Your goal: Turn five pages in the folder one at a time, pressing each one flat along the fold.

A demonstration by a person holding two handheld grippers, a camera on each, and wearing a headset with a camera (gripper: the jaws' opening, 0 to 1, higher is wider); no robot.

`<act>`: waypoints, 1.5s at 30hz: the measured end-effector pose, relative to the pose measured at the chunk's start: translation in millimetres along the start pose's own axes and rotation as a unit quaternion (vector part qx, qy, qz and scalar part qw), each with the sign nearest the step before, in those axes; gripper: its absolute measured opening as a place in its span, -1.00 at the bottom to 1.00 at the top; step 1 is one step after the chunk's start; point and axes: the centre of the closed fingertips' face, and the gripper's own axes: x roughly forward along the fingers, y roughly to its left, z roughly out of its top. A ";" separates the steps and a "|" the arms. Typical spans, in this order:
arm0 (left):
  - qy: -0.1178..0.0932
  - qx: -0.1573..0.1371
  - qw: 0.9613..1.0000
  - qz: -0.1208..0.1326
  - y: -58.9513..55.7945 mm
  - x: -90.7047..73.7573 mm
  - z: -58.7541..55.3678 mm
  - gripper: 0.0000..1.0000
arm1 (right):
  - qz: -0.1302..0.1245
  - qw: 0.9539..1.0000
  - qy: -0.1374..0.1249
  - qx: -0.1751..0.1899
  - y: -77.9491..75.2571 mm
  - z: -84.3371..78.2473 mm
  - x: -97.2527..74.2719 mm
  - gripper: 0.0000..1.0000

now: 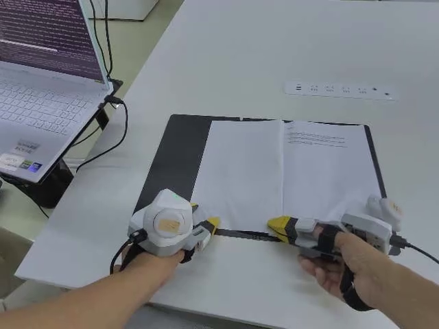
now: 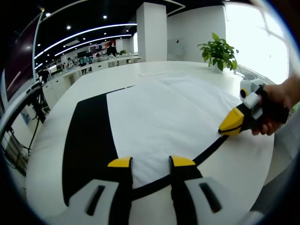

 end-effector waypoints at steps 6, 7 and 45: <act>0.009 -0.007 1.000 0.002 0.1 0.7 0.2 -0.41 | 0.009 1.000 -0.001 0.009 5.6 -18.7 -14.5 -1.00; 0.013 -0.006 1.000 0.000 -0.4 1.1 0.2 -0.40 | 0.012 1.000 -0.004 0.005 10.2 -19.2 -18.3 -1.00; -0.066 -0.077 0.994 0.033 -11.5 -141.4 71.0 0.98 | -0.176 0.858 -0.220 -0.429 61.3 46.4 -215.4 0.88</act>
